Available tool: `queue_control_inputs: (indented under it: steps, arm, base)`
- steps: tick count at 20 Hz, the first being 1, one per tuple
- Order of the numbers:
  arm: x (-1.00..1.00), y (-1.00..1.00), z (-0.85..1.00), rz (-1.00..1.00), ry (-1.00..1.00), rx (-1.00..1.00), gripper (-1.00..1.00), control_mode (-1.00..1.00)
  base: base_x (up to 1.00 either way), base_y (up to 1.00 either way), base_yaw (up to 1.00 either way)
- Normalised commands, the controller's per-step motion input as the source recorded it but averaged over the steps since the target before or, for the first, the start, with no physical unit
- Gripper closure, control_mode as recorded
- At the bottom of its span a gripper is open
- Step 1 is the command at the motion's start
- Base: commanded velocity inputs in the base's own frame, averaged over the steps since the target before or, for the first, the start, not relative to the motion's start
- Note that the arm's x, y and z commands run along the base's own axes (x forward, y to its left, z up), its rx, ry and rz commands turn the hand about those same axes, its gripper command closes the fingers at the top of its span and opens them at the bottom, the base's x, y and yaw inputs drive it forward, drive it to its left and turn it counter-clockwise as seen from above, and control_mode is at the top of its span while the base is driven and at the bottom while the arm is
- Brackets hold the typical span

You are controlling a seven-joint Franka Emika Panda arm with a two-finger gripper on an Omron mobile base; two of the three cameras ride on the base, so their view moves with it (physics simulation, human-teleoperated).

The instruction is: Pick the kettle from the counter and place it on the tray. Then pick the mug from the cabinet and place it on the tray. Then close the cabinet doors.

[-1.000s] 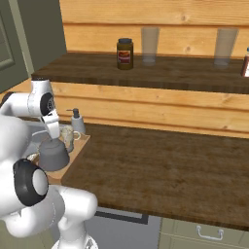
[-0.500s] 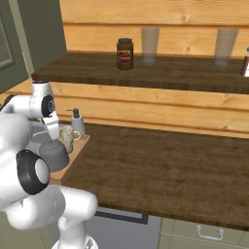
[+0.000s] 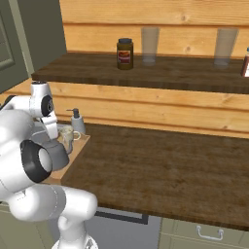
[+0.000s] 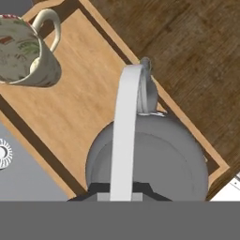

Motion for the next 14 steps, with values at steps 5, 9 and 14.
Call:
queue_control_inputs:
  steps: [5,9,14]
  arm:
    - [0.06,0.03,0.0,0.0,-0.02,0.0,1.0,-1.0]
    - [0.13,0.01,-0.01,0.0,-0.04,0.0,1.0,-1.0]
    - [0.11,0.0,-0.22,0.0,0.0,0.01,1.0,-1.0]
  base:
    - [0.0,0.0,0.0]
    - [0.0,0.0,0.0]
    - [0.0,0.0,0.0]
